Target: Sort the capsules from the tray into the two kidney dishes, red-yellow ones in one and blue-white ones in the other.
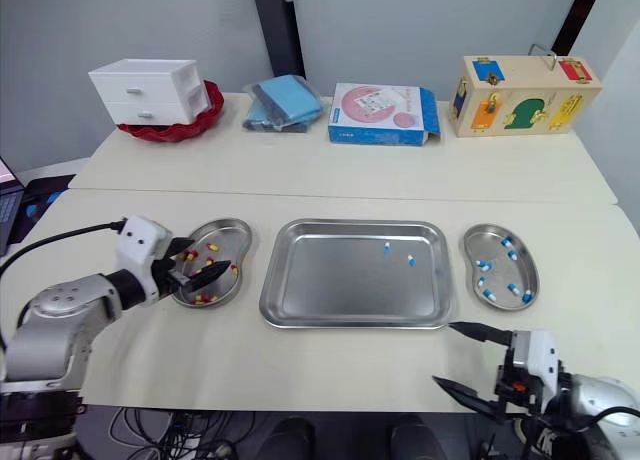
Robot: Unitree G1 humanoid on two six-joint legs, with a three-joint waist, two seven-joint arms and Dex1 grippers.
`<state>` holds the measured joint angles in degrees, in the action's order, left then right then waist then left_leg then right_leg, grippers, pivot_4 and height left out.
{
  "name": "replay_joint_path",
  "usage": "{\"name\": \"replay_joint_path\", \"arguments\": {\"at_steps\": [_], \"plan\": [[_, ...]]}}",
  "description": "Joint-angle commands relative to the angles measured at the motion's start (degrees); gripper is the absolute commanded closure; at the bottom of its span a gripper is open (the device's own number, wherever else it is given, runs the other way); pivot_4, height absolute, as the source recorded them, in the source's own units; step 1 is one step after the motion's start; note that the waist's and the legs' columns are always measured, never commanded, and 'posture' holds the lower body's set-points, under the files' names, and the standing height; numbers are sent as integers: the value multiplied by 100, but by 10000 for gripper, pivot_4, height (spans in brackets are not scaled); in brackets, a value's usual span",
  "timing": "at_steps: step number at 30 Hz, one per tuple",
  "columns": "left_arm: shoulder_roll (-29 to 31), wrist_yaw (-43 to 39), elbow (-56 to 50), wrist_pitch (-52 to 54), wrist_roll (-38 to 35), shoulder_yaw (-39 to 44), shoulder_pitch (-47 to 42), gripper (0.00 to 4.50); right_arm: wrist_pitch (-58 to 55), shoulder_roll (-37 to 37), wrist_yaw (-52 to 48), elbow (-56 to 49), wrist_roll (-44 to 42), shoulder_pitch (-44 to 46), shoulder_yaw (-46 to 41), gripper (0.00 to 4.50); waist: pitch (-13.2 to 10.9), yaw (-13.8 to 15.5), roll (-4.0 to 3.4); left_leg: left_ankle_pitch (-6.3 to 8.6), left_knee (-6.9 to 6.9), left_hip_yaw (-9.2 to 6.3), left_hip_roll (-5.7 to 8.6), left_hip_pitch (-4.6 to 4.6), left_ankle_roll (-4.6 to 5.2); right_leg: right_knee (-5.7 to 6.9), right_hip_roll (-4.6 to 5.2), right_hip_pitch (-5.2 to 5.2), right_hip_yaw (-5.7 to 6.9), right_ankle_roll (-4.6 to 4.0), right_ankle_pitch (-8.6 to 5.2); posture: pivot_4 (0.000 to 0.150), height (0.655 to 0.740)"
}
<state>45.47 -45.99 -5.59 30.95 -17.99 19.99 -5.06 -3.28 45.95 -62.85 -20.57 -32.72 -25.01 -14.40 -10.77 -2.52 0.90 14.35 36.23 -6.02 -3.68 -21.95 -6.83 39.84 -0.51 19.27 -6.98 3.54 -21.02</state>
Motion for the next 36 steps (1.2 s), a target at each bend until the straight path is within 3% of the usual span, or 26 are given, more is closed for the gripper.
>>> {"name": "replay_joint_path", "arguments": {"at_steps": [1, 9, 16, 26, 36], "plan": [[499, -517, -110, -167, -159, 800, 602, 510, -852, 467, 176, -218, -181, -263, -859, 0, 1, 6, 5, 0, -7, -3, 0, 2, 0, -5, 0, 0, 5, 0, 0, 1500, 7400], [1102, -1052, 508, -568, -94, 1701, 1440, 510, -1851, 1200, 55, 605, 91, -273, -1951, 0, -2, 79, 20, 0, -9, -1, 2, 1, 0, -30, 4, -5, 6, 1, -1, 1500, 7400], [1225, -1196, 913, -875, 13, 1684, 1624, 510, -1725, 1492, -408, 1277, 480, 31, -1968, 0, -3, 54, 20, 1, -20, 8, 0, -5, 1, -47, 4, 1, 3, 0, -1, 1500, 7400], [1070, -1132, 726, -963, 47, 1782, 1970, 510, -1393, 1341, -424, 1735, 689, 789, -1814, 0, -4, 30, 18, 2, -22, 9, -1, -6, 1, -50, 5, 1, 2, 0, -1, 1500, 7400], [1001, -1252, 603, -1145, -99, 1916, 2203, 510, -1658, 1499, -541, 1958, 878, 900, -1719, 0, -4, 22, 18, 2, -22, 11, -1, -5, 1, -49, 5, 1, 2, 0, -1, 1500, 7400]]}}
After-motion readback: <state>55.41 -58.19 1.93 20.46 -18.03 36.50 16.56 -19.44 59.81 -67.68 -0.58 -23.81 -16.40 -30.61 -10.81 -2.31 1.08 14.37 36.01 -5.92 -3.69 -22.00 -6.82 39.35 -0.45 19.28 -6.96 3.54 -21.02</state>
